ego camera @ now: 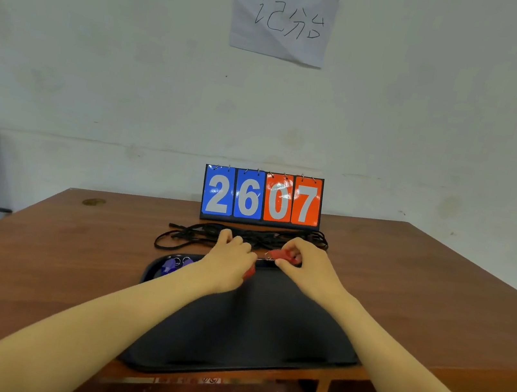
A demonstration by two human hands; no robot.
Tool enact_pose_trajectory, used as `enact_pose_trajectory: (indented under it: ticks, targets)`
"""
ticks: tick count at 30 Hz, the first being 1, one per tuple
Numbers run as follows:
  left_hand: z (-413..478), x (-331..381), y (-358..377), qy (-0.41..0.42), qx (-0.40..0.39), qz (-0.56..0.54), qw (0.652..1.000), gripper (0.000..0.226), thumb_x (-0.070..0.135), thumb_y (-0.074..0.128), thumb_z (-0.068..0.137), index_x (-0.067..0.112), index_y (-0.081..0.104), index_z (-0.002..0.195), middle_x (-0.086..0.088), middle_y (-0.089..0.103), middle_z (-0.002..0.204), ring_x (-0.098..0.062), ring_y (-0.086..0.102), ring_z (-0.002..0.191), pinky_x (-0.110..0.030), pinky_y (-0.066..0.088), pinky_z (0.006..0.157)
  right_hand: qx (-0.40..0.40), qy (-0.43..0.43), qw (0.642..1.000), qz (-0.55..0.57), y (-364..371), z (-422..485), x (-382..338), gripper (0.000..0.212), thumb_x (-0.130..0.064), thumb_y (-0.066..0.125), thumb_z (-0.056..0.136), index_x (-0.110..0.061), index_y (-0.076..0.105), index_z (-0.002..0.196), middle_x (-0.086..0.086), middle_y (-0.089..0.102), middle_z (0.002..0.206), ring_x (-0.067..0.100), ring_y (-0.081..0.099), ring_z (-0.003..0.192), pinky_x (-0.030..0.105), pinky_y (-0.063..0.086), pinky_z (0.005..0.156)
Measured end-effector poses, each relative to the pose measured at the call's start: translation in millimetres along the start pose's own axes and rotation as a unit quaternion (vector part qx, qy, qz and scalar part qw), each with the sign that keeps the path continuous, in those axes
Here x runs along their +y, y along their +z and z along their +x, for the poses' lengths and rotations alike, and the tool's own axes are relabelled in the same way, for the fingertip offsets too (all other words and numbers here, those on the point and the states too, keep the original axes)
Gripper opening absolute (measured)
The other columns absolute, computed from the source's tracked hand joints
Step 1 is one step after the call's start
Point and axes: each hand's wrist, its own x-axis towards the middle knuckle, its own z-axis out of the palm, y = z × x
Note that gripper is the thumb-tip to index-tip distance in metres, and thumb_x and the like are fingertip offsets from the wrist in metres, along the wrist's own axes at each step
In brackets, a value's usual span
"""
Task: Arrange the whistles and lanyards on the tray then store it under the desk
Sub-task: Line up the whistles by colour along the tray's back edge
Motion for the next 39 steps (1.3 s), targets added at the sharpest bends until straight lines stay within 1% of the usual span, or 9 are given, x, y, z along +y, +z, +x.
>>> enact_pose_trajectory:
  ticks: [3,6,13,16,19,22,25,30,39]
  targets:
    - [6.4,7.7,1.7,0.057,-0.016,0.076,0.995,0.033,0.013,0.055,0.089,0.011,0.052,0.122,-0.009,0.052,0.119,-0.025,0.042,0.116,-0.043,0.02,0.108,0.001,0.008,1.0,-0.005,-0.3,0.8,3.8,0.024,-0.031,0.062,0.087,-0.019,0.057,0.108,-0.009,0.057,0.099,0.006,0.054,0.091,0.021,0.045,0.081]
    - [9.1,9.4,4.2,0.078,-0.002,0.074,0.994,0.037,0.016,0.056,0.089,0.014,0.051,0.125,-0.009,0.045,0.126,-0.026,0.037,0.121,-0.044,0.021,0.107,0.001,0.011,1.0,-0.01,0.5,1.0,7.2,0.025,-0.031,0.062,0.087,-0.018,0.057,0.109,-0.004,0.061,0.104,0.007,0.054,0.091,0.021,0.045,0.082]
    - [8.3,-4.8,10.4,0.068,-0.047,-0.07,0.994,0.047,0.029,0.056,0.09,0.03,0.044,0.135,0.002,0.048,0.132,-0.018,0.037,0.121,-0.039,0.019,0.102,0.009,0.044,0.999,-0.012,0.5,2.3,15.7,0.025,-0.033,0.063,0.086,-0.022,0.057,0.108,-0.006,0.061,0.102,0.007,0.055,0.09,0.032,0.05,0.089]
    - [6.3,-8.1,12.7,0.009,-0.031,-0.188,0.982,0.067,0.034,0.064,0.083,0.033,0.032,0.142,0.004,0.049,0.133,-0.017,0.038,0.123,-0.038,0.019,0.104,0.008,0.051,0.999,-0.005,0.9,1.9,15.8,0.024,-0.031,0.064,0.086,-0.021,0.058,0.107,-0.009,0.058,0.097,0.007,0.055,0.089,0.028,0.05,0.086]
    - [3.8,-10.7,16.7,-0.071,-0.012,-0.268,0.961,0.067,0.048,0.066,0.077,0.028,0.042,0.136,0.004,0.054,0.13,-0.017,0.042,0.123,-0.036,0.021,0.102,-0.002,0.059,0.998,-0.002,3.0,0.9,15.5,0.027,-0.033,0.064,0.086,-0.021,0.058,0.109,-0.01,0.056,0.097,0.007,0.055,0.089,0.025,0.049,0.083]
    - [2.0,-7.9,22.8,-0.084,-0.012,-0.24,0.967,0.054,0.058,0.06,0.078,0.031,0.055,0.124,0.007,0.058,0.125,-0.015,0.044,0.118,-0.036,0.023,0.098,-0.014,0.071,0.997,0.008,6.5,0.7,15.3,0.03,-0.034,0.065,0.085,-0.021,0.057,0.11,-0.008,0.058,0.098,0.008,0.056,0.09,0.026,0.049,0.084]
    - [2.5,-3.6,25.2,-0.089,-0.016,-0.195,0.977,0.043,0.054,0.056,0.083,0.034,0.058,0.121,0.007,0.058,0.125,-0.017,0.039,0.12,-0.038,0.022,0.101,-0.02,0.088,0.996,0.015,11.9,1.8,12.8,0.032,-0.035,0.067,0.083,-0.021,0.058,0.11,-0.009,0.058,0.097,0.008,0.056,0.09,0.028,0.05,0.085]
    - [4.8,-7.6,30.1,-0.111,-0.008,-0.153,0.982,0.043,0.052,0.054,0.085,0.03,0.059,0.121,0.004,0.058,0.125,-0.018,0.041,0.12,-0.039,0.023,0.1,-0.032,0.118,0.993,0.007,19.6,2.8,9.9,0.028,-0.035,0.069,0.081,-0.021,0.057,0.103,-0.008,0.058,0.093,0.012,0.06,0.093,0.031,0.051,0.087]
    - [5.2,-12.6,32.2,-0.126,-0.015,-0.17,0.977,0.042,0.049,0.054,0.086,0.029,0.057,0.122,0.004,0.059,0.124,-0.018,0.042,0.12,-0.04,0.022,0.102,-0.054,0.177,0.983,0.007,33.9,11.1,-3.1,0.024,-0.039,0.068,0.081,-0.023,0.053,0.091,-0.004,0.06,0.092,0.013,0.059,0.09,0.037,0.051,0.09]
